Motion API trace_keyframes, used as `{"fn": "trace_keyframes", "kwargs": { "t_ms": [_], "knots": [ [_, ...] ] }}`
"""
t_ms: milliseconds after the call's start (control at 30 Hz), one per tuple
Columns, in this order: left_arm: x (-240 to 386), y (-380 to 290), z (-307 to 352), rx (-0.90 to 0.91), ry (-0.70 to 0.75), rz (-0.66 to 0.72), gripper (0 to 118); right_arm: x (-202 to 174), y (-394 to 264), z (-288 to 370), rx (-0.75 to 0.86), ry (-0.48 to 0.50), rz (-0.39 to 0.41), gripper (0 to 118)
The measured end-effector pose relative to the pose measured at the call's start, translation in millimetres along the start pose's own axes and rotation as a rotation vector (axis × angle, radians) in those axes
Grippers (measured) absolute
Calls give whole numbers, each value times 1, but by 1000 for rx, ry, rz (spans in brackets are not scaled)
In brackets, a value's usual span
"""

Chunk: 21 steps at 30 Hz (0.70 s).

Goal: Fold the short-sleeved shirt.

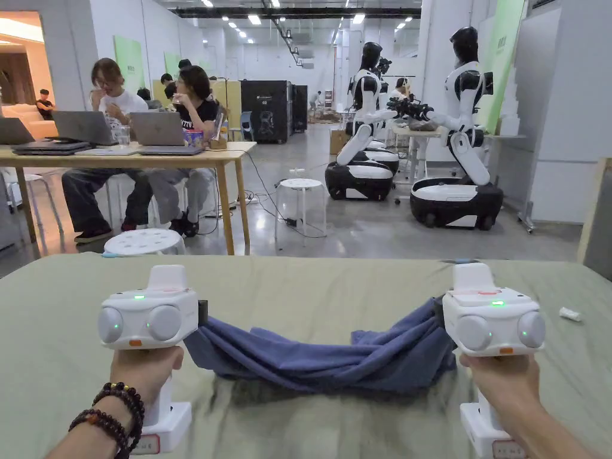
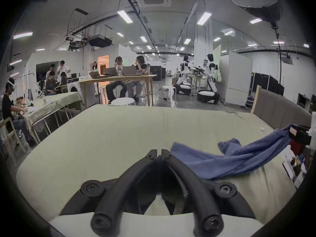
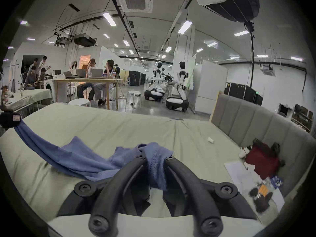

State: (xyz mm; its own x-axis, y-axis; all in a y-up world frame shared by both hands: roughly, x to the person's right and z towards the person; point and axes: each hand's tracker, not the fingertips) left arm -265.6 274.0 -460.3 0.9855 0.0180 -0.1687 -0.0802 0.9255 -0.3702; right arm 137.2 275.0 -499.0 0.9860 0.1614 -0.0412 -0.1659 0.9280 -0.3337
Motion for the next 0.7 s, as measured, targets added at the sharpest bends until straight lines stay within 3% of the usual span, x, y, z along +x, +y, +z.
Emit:
{"fn": "trace_keyframes", "kwargs": {
  "t_ms": [167, 300, 400, 500, 700],
  "knots": [
    [-8, -47, 53, -19, -6, -65, 1, 5, -64, 49, -62, 16, 41, 11],
    [-20, -86, 82, -56, -29, -73, 1, 8, -116, 83, -122, 37, 2, 11],
    [-27, -121, 98, -71, -30, -171, 1, 6, -150, 102, -155, 41, 12, 11],
    [-36, -151, 96, -132, -32, -175, 1, -1, -179, 98, -231, 28, 84, 11],
    [-46, -190, 68, -219, -9, -151, 1, -4, -200, 86, -314, 24, 44, 11]
  ]
}}
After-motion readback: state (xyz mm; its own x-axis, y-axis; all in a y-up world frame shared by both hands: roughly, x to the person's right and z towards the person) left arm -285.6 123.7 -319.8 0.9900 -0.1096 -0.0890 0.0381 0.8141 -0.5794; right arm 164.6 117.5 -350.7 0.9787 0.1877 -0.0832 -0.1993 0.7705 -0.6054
